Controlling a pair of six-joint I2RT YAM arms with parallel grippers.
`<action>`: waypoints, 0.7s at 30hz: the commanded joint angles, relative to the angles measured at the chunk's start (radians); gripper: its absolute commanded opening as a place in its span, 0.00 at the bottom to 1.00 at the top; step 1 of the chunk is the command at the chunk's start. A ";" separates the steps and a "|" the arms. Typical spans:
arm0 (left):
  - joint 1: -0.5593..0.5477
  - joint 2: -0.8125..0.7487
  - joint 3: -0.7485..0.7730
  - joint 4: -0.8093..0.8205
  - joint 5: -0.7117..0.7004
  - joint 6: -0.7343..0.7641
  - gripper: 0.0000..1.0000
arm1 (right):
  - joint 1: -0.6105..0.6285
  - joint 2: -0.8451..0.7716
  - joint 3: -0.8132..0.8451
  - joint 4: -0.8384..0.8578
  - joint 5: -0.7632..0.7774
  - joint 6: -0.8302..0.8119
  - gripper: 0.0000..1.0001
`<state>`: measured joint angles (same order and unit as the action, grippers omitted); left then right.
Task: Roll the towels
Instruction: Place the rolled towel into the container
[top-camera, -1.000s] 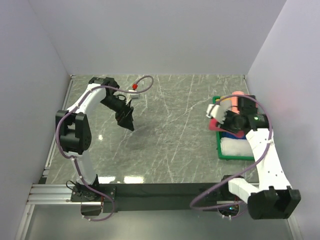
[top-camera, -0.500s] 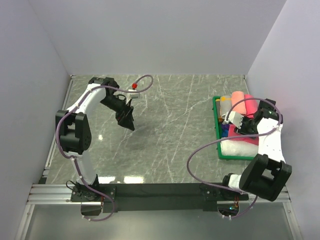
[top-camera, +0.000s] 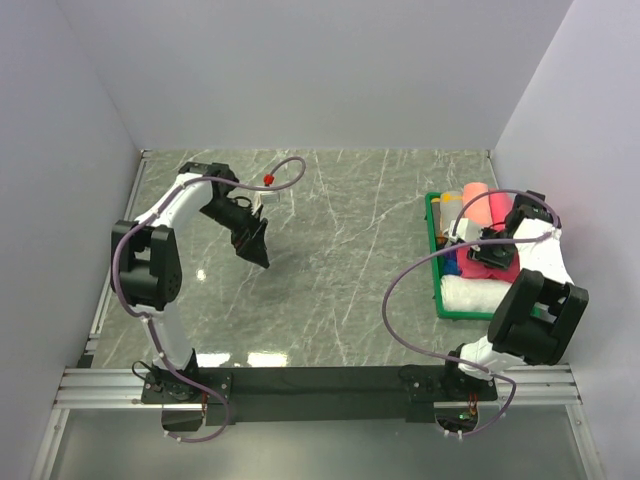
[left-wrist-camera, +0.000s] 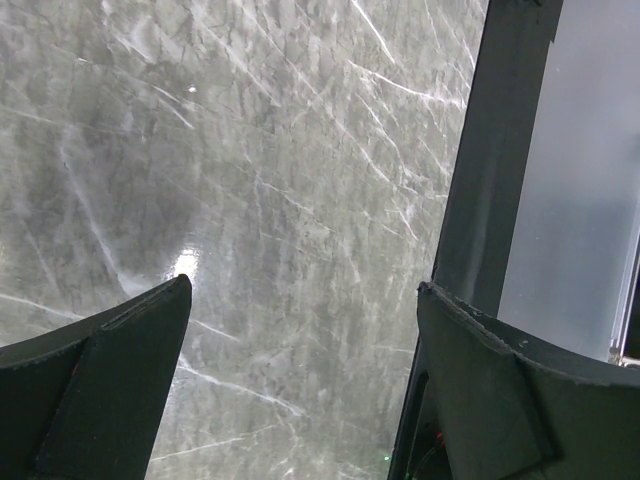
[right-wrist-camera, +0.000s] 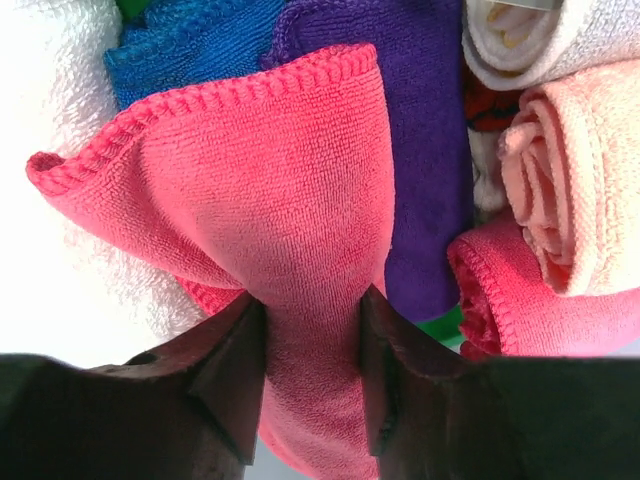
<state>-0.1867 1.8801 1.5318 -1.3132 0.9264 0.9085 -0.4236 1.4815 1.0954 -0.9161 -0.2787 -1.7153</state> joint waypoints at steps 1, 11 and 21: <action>0.000 -0.076 -0.010 0.037 0.022 -0.039 1.00 | -0.001 0.008 0.050 0.014 -0.016 -0.014 0.48; 0.049 -0.101 0.004 0.042 0.009 -0.048 0.99 | -0.004 -0.107 0.167 -0.144 -0.082 0.040 0.72; 0.184 -0.179 0.030 0.274 -0.049 -0.314 0.99 | 0.175 -0.285 0.218 -0.093 -0.055 0.495 1.00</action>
<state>-0.0280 1.7893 1.5116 -1.1744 0.9012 0.7338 -0.3557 1.2133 1.2667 -1.0611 -0.3763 -1.4956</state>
